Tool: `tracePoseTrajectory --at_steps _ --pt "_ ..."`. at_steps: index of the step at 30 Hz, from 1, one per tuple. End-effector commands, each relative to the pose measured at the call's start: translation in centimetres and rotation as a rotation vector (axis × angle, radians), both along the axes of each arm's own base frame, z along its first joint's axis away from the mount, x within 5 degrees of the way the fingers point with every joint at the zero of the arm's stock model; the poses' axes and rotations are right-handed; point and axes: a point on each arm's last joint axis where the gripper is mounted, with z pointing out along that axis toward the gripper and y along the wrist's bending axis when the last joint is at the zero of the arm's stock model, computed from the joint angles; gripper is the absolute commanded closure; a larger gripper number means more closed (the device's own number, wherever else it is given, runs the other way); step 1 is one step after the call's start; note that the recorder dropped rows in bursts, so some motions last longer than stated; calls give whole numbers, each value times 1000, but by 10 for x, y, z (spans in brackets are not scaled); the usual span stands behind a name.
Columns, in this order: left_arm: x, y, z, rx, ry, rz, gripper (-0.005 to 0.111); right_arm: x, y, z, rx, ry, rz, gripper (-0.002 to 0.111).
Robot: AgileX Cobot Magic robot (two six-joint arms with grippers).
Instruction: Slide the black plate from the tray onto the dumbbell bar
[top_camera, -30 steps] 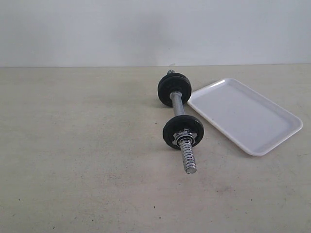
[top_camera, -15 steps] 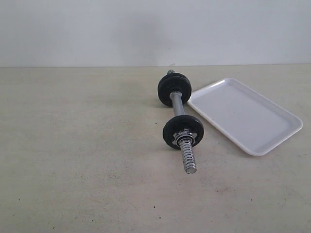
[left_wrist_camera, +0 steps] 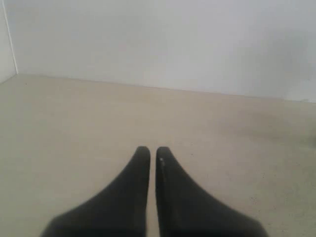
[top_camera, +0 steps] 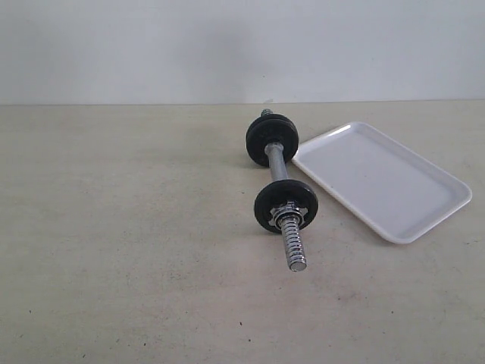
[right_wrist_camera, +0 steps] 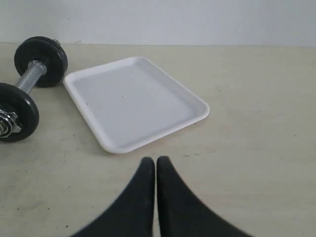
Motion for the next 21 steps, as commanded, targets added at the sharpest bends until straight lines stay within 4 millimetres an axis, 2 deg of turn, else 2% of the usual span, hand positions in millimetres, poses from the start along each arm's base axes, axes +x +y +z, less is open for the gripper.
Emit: tracePoseTrajectory --at_steps 1,21 --pt "0 0 -1 -11 -4 2 102 0 0 2 7 -19 -3 109" --pt "0 0 -1 -11 -4 2 102 0 1 3 36 -31 -2 109"
